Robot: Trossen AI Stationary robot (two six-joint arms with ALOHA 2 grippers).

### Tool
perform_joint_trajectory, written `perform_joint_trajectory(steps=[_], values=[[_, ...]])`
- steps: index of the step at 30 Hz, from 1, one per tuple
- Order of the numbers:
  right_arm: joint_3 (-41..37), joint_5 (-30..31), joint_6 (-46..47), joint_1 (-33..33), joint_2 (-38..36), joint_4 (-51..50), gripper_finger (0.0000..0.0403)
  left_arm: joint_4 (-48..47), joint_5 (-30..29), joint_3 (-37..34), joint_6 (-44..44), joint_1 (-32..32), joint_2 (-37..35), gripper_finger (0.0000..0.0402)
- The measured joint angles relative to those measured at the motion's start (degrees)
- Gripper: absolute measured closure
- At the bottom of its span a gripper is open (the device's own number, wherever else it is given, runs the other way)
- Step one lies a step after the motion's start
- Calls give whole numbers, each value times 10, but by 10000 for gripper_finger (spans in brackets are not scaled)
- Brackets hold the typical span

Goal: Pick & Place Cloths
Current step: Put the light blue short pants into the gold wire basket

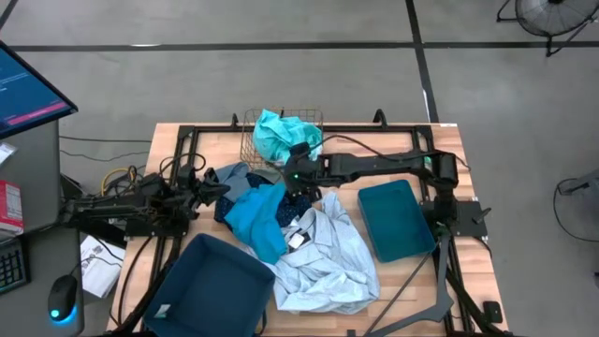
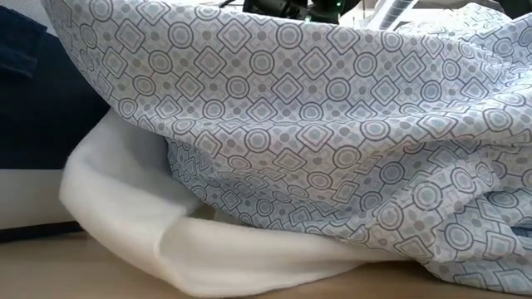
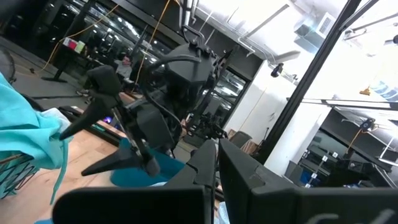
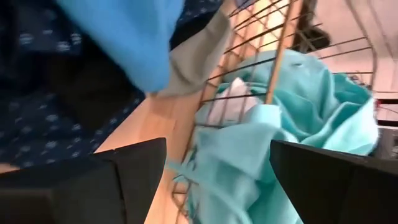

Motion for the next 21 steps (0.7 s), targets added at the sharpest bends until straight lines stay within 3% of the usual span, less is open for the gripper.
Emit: perform_joint_trajectory(steps=[7, 12, 18, 21], values=[[2, 1, 1, -10, 15, 51, 122, 0, -2, 0, 0, 0, 0, 398], [3, 3, 10, -7, 35, 31, 122, 0, -2, 0, 0, 0, 0, 398], [-2, 118, 15, 1, 53, 68, 123, 0, -1, 0, 0, 0, 0, 398], [2, 134, 9, -4, 47, 80, 132, 0, -1, 0, 0, 0, 0, 398]])
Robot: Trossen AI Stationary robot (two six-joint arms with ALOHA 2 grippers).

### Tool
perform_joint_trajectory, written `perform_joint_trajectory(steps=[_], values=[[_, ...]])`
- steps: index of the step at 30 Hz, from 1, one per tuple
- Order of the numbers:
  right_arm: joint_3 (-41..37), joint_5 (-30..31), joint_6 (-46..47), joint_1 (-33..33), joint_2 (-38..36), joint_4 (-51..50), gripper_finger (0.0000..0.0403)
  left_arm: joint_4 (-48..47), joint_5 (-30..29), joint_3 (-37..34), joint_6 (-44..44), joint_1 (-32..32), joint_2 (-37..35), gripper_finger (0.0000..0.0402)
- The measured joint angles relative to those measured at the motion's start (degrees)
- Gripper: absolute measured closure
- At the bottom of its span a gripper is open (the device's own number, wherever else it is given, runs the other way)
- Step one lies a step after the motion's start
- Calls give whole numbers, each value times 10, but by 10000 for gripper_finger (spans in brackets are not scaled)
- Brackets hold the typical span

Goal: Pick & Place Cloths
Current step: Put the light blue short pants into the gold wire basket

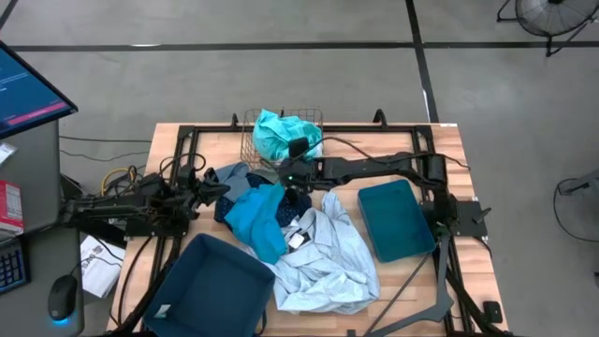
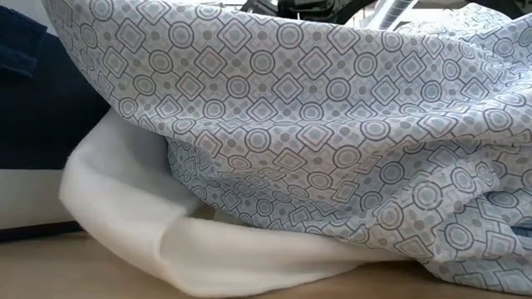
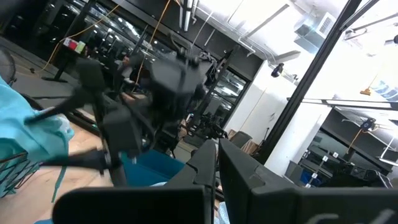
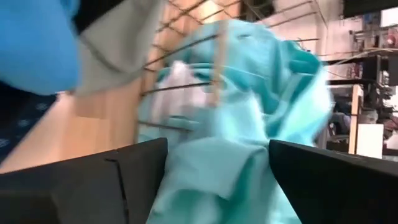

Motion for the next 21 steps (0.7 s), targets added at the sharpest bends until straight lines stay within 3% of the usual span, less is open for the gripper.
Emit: perform_joint_trajectory(steps=[5, 9, 13, 21], values=[[-2, 10, 13, -6, 2, -15, 187, 1, 0, 0, 0, 0, 5, 398], [-1, 8, 8, -4, -5, -33, 288, 0, 0, 0, 0, 0, 5, 398], [7, -36, -1, -1, -19, -64, 387, 0, 0, 0, 0, 0, 5, 398], [38, -103, 32, -41, -36, -87, 396, -1, 1, 0, 0, 0, 11, 398]])
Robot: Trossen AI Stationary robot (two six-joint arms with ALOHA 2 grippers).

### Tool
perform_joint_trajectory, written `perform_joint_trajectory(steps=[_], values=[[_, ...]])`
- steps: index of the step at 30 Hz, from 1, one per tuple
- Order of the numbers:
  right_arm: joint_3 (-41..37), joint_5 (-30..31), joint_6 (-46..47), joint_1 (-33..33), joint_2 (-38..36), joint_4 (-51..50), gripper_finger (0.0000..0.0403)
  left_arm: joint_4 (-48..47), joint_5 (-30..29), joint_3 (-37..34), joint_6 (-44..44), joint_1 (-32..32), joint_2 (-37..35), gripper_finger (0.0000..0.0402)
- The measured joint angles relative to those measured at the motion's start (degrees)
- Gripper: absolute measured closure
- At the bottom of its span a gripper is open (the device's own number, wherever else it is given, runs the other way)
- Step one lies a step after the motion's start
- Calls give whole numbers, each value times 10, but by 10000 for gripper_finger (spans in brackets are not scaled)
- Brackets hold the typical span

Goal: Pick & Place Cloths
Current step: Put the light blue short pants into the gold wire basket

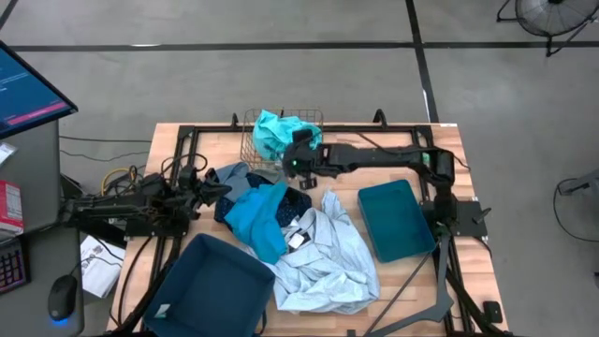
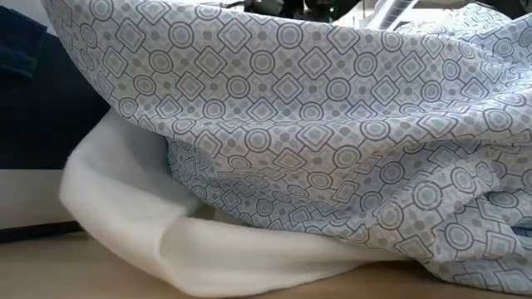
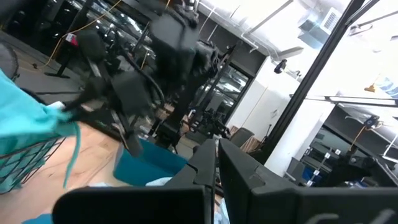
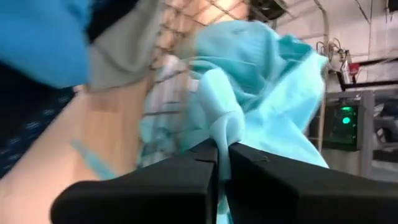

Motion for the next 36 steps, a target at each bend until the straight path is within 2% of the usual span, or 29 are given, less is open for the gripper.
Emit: perform_joint_trajectory(steps=[3, 6, 10, 14, 16, 22, 31, 33, 36], values=[[4, -30, 24, -30, -1, 0, 397, 1, 0, 0, 0, 0, 0, 398], [4, -84, 57, -64, 2, 4, 399, 1, 0, 0, 0, 0, 0, 398], [4, -151, 116, -110, 13, 13, 400, 1, -2, 0, 0, 0, 0, 398], [1, -192, 200, -145, 32, 13, 401, 1, -2, 0, 0, 0, 0, 398], [7, -201, 238, -151, 48, 38, 401, 1, -2, 0, 0, 0, 0, 398], [23, -238, 359, -155, 97, -14, 402, 1, -2, 0, 0, 0, 0, 398], [89, -241, 348, -159, 109, -74, 398, 1, -1, 0, 0, 0, 3, 398], [107, -243, 337, -160, 99, -85, 385, 1, -1, 0, 0, 0, 3, 398], [142, -253, 326, -164, 90, -122, 345, 1, -1, 0, 0, 0, 3, 398]])
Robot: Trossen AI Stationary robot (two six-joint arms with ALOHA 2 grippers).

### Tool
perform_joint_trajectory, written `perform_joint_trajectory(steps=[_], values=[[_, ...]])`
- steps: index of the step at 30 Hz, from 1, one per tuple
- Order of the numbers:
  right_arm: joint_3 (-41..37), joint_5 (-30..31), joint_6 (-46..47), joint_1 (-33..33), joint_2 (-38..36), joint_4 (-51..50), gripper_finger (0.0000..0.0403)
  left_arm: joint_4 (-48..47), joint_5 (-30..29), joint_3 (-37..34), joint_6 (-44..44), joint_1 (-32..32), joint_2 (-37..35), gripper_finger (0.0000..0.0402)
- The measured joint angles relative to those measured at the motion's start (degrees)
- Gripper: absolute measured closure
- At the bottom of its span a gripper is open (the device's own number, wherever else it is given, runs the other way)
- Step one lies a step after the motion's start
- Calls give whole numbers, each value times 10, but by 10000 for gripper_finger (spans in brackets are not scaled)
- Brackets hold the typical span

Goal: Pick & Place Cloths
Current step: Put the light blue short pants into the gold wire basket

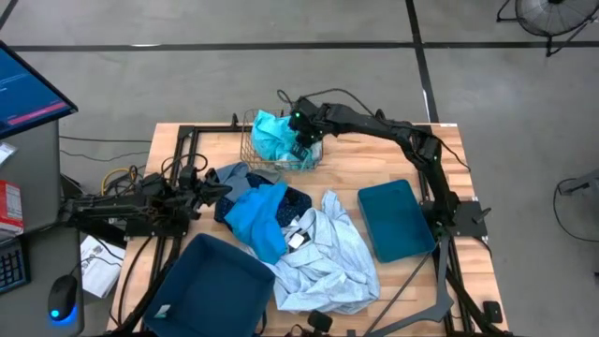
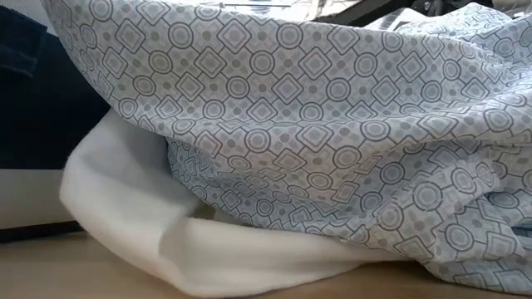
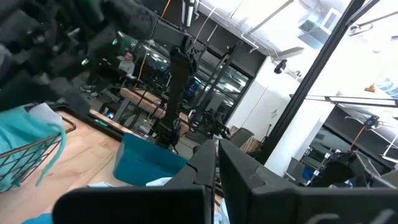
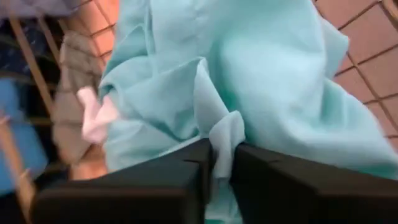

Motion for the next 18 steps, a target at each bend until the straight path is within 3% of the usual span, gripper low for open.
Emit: perform_joint_trajectory(steps=[7, 10, 13, 18], values=[[66, -18, -92, 6, 1, -52, 191, 0, 0, 0, 0, 0, 0, 398], [91, -93, -196, 17, -1, -106, 135, 0, 0, 0, 0, 0, 0, 398], [93, -127, -256, 35, -10, -162, 115, 0, 0, 0, 0, 0, 0, 398], [92, -129, -272, 53, -32, -194, 117, 0, 0, 0, 0, 0, 0, 398]])
